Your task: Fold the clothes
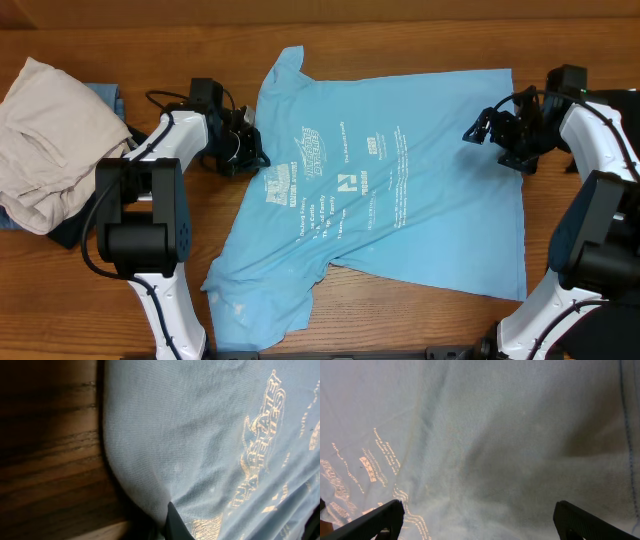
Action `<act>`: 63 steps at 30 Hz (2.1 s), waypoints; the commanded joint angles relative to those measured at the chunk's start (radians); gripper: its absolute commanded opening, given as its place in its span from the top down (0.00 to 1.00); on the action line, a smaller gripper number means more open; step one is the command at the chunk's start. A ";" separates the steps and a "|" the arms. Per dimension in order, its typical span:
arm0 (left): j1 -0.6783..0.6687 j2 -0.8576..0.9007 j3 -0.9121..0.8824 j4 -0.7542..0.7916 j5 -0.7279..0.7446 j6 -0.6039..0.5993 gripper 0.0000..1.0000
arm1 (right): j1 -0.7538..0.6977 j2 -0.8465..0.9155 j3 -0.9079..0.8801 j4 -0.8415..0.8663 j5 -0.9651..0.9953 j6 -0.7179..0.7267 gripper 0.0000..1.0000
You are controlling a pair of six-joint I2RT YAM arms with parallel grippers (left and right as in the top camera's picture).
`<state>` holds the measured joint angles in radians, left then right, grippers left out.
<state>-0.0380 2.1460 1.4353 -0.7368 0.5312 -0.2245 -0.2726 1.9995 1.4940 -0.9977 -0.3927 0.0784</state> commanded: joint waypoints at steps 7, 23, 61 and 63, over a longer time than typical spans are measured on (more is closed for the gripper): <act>-0.029 0.025 0.304 -0.264 -0.232 0.004 0.96 | 0.002 -0.024 0.018 0.002 -0.009 0.003 0.00; -0.597 0.026 0.418 -0.290 -0.618 -0.253 0.84 | 0.002 -0.024 0.018 0.002 -0.009 0.003 0.00; -0.286 0.051 0.123 -0.507 -0.172 0.228 0.90 | 0.002 -0.024 0.018 0.002 -0.009 0.003 0.00; -0.287 0.051 0.138 -0.534 -0.172 0.208 0.96 | 0.002 -0.024 0.018 0.002 -0.009 0.003 0.00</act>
<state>-0.3210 2.1895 1.5639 -1.2491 0.3378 -0.0166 -0.2726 1.9995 1.4940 -0.9981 -0.3931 0.0788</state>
